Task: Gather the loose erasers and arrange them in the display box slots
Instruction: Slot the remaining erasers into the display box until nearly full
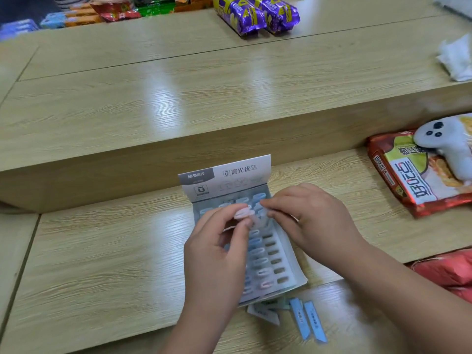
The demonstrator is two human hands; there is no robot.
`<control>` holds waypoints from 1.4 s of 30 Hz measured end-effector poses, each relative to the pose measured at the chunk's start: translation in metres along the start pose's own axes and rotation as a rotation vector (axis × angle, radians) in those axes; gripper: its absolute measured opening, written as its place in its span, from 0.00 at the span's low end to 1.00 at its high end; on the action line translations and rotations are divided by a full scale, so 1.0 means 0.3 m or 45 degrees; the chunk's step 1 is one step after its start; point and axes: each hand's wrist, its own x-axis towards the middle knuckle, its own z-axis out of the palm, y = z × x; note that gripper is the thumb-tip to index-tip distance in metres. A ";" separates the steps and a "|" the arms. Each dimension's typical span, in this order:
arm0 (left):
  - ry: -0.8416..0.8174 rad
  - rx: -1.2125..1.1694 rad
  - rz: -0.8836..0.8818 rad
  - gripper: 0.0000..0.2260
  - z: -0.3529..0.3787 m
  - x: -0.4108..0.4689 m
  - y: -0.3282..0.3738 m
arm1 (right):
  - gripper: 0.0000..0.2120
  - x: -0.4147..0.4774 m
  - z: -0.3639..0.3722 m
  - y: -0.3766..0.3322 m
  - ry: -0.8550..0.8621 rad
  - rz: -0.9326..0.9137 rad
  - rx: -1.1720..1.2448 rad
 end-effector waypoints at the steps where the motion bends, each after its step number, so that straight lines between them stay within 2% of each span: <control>1: 0.002 -0.002 0.001 0.13 -0.001 -0.001 0.001 | 0.15 0.000 0.003 0.002 0.011 0.001 -0.004; 5: -0.011 -0.020 0.007 0.14 -0.002 -0.003 -0.002 | 0.14 -0.003 0.002 0.007 0.024 -0.021 -0.028; 11: -0.016 -0.010 0.012 0.17 -0.002 0.001 -0.007 | 0.04 -0.005 -0.025 0.006 0.016 -0.067 -0.124; 16: -0.043 0.001 0.031 0.14 0.001 0.002 -0.014 | 0.02 0.015 -0.030 0.005 -0.120 -0.255 -0.268; 19: -0.067 0.066 0.051 0.14 0.004 0.006 -0.011 | 0.03 0.020 -0.049 -0.004 -0.199 -0.259 -0.327; 24: -0.111 0.196 0.141 0.17 0.014 0.017 -0.009 | 0.16 0.024 -0.098 -0.021 -0.234 -0.070 0.129; 27: -0.131 0.209 0.119 0.17 0.030 0.019 -0.006 | 0.15 0.023 -0.092 -0.036 -0.146 -0.062 0.174; 31: -0.194 0.214 0.055 0.23 0.039 0.021 0.006 | 0.10 0.012 -0.069 -0.032 -0.058 -0.024 0.273; 37: -0.162 0.733 0.328 0.14 -0.012 0.030 -0.061 | 0.07 -0.037 -0.029 0.009 -0.139 0.021 0.219; 42: -0.238 0.838 0.330 0.08 -0.015 0.034 -0.089 | 0.07 -0.040 -0.017 0.008 -0.066 0.005 0.176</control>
